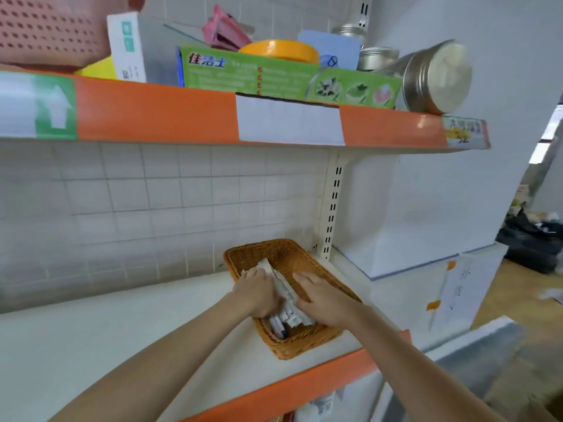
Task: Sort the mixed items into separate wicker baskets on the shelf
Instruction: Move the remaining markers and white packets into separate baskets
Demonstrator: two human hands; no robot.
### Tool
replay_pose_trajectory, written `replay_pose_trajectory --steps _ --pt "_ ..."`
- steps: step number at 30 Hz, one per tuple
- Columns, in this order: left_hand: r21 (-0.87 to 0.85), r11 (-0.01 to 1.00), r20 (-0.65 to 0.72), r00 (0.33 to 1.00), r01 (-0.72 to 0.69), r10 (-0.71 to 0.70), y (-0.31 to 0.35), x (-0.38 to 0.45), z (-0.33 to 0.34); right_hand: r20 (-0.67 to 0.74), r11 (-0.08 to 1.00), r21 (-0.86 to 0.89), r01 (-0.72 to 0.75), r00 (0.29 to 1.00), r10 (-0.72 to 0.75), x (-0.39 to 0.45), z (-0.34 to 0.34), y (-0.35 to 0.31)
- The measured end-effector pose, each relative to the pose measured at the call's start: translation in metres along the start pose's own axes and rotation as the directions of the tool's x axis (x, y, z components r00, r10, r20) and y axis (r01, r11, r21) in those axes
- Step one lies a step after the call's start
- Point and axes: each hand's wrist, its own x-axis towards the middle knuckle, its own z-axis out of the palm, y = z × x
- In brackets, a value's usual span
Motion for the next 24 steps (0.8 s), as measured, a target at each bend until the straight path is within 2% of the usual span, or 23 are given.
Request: replay_pose_trajectory --steps 9,13,17,19,24 --pt "0.019 0.977 0.056 0.975 0.213 -0.214 0.019 0.016 -0.003 0.127 0.990 -0.015 0.142 0.982 -0.139 0.042 -0.008 0.028" --pt "0.065 0.940 0.002 0.942 0.334 -0.335 0.037 0.025 -0.002 0.112 0.987 -0.020 0.162 0.981 -0.159 0.055 -0.002 0.035" --pt "-0.007 0.912 -0.064 0.910 0.411 -0.411 0.047 0.028 0.008 0.128 0.974 -0.120 0.191 0.976 -0.175 0.059 0.006 0.034" --pt "-0.026 0.899 -0.089 0.894 0.438 -0.438 0.048 0.028 0.011 0.141 0.961 -0.170 0.217 0.971 -0.194 0.058 0.008 0.032" --pt "-0.046 0.888 -0.129 0.879 0.457 -0.459 0.047 0.031 0.012 0.108 0.956 -0.161 0.244 0.967 -0.229 0.057 0.007 0.033"
